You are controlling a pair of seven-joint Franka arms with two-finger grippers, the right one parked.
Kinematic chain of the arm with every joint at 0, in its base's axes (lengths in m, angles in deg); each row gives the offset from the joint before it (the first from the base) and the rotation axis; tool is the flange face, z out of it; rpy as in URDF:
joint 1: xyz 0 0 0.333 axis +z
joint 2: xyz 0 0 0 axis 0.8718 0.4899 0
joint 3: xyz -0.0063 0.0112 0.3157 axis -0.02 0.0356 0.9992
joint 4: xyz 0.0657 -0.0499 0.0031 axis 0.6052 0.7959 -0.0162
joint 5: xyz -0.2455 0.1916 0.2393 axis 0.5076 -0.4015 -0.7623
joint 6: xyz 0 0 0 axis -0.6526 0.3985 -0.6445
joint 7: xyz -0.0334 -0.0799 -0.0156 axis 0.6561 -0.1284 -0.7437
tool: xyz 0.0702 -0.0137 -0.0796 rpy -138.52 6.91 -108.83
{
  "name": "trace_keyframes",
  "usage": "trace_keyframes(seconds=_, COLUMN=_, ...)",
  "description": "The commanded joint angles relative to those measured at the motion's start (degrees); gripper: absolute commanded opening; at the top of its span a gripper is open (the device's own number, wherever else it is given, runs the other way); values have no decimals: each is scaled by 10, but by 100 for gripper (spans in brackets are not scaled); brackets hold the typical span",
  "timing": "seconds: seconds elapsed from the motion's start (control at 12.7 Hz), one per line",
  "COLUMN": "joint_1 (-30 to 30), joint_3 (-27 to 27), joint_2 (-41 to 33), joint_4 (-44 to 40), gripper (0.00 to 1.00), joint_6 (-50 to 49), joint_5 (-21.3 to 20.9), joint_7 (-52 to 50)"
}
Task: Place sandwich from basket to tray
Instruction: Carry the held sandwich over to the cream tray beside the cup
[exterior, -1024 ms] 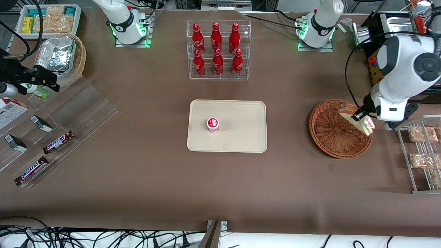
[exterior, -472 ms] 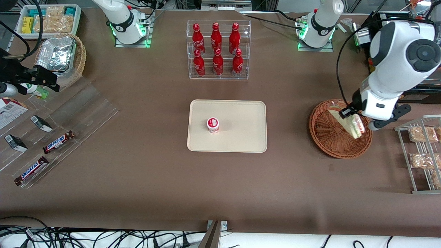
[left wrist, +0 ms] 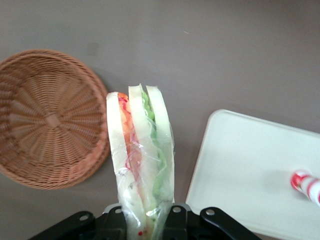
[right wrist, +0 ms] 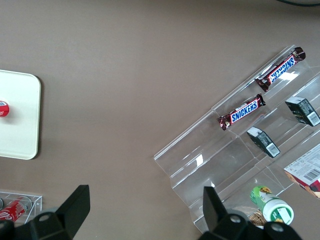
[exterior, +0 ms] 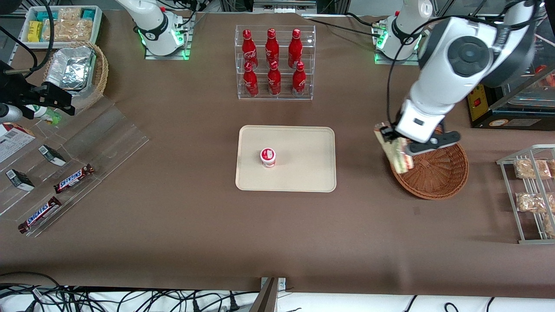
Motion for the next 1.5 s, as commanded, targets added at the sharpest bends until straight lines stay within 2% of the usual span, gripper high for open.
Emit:
trace_keyframes(seconds=0.0, joint_1=-29, joint_3=-23, joint_2=58, joint_4=-58, gripper=0, joint_6=-13, joint_5=-5, joint_7=44)
trace_keyframes(seconds=0.55, joint_1=-102, joint_3=-21, joint_2=155, joint_4=-66, gripper=0, joint_6=78, joint_5=-11, joint_7=39)
trace_keyframes(seconds=0.87, joint_1=-122, joint_3=-21, joint_2=209, joint_4=-62, gripper=0, joint_6=125, joint_5=-48, joint_7=36)
trace_keyframes(seconds=1.26, joint_1=-149, joint_3=-21, joint_2=269, joint_4=-61, gripper=0, joint_6=149, joint_5=-114, joint_7=-4)
trace_keyframes(seconds=1.42, joint_1=-154, joint_3=-20, joint_2=284, joint_4=-61, gripper=0, joint_6=150, joint_5=-128, joint_7=-12)
